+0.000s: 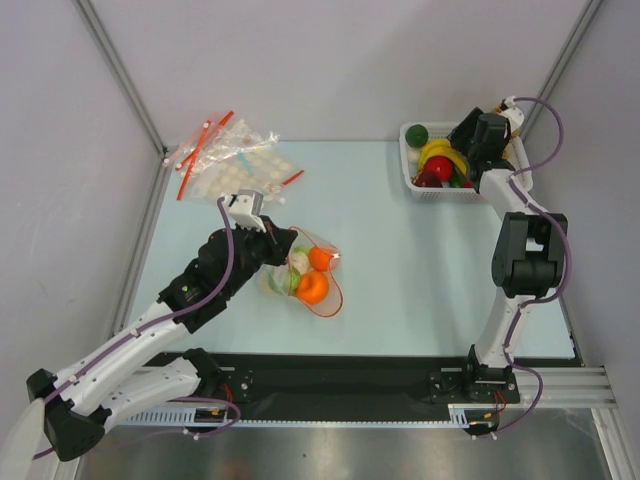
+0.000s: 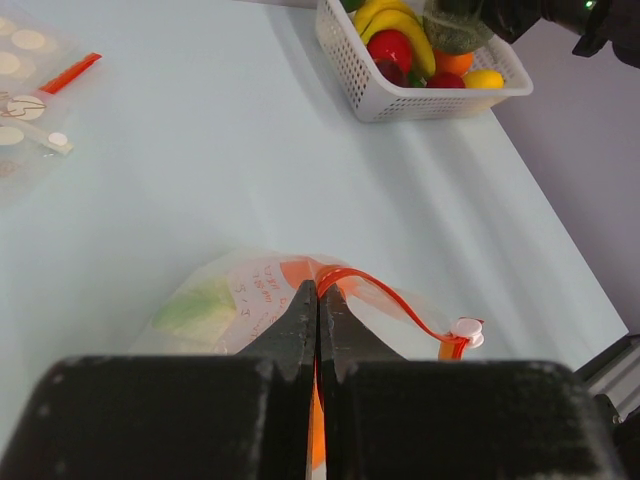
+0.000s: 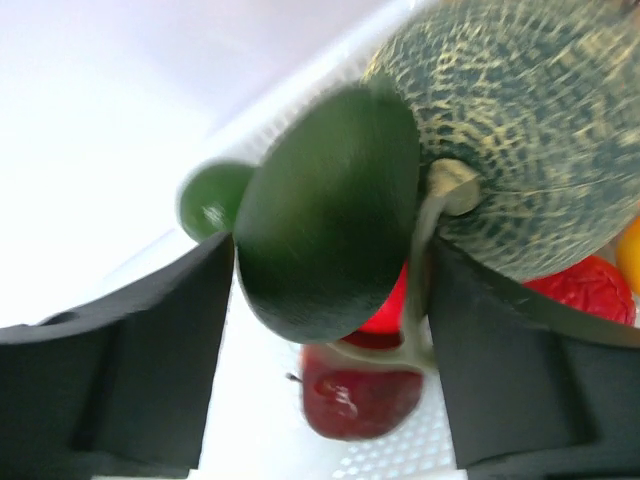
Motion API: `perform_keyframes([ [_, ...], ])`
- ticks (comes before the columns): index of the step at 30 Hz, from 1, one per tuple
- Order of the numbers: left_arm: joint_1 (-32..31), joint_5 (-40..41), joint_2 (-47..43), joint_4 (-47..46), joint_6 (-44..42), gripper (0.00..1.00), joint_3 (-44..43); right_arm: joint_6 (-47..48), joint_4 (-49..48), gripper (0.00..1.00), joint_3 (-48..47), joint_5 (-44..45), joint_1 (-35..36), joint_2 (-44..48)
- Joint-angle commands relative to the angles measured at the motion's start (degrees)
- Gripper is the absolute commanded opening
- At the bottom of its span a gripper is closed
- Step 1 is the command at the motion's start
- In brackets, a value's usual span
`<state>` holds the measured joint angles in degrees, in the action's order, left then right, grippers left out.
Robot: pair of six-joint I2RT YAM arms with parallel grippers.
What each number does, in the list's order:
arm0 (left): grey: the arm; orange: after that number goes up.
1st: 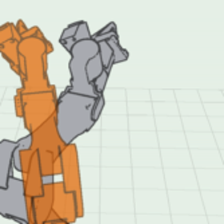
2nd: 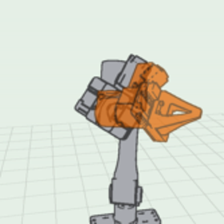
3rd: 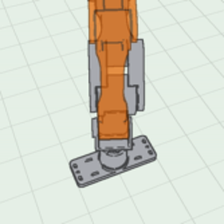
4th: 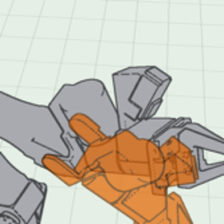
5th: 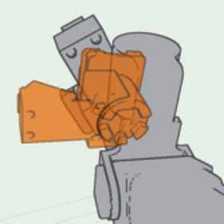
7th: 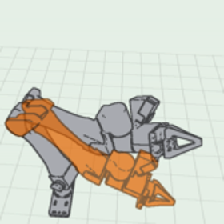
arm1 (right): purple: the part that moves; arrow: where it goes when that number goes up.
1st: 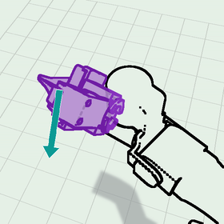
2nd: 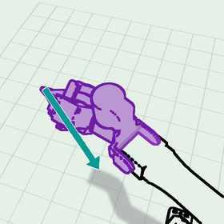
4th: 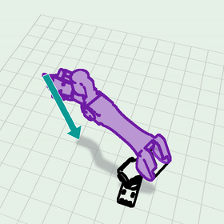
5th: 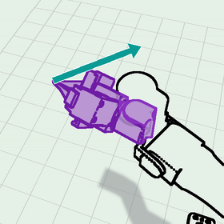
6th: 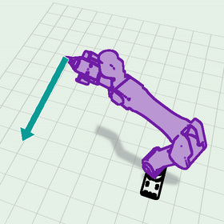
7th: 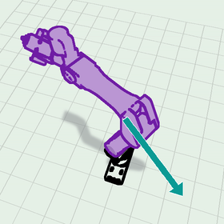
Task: Place the food in the zip-top bag and seal the zipper
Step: Pick up the fake fruit from the bin.
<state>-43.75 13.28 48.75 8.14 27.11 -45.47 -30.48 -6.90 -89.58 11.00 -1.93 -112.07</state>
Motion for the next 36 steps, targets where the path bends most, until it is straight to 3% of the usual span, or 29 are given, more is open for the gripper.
perform_keyframes([
  [1, 0.15, -0.01, -1.12, -4.01, 1.01, 0.00, -0.67, 1.38, 3.11, 0.80, -2.08, -4.94, 0.44, -2.36],
  [7, 0.15, 0.61, -1.03, -3.84, 0.66, 0.00, -0.76, 5.33, 6.45, 0.88, -2.00, -4.07, 0.79, -1.57],
  [21, 0.15, 0.52, -1.11, -3.84, 0.75, 0.00, -0.76, 13.42, 9.71, 0.91, 0.72, 9.74, 1.76, 5.54],
  [29, 0.15, 0.61, -1.47, -3.75, 0.75, 0.00, -0.76, 21.60, 8.12, 0.89, 0.90, 14.38, 7.91, 6.43],
  [36, 0.15, 0.96, -1.91, -3.74, 0.66, 0.00, -0.58, 18.62, 15.50, 0.92, -3.14, 18.00, 9.76, 2.91],
])
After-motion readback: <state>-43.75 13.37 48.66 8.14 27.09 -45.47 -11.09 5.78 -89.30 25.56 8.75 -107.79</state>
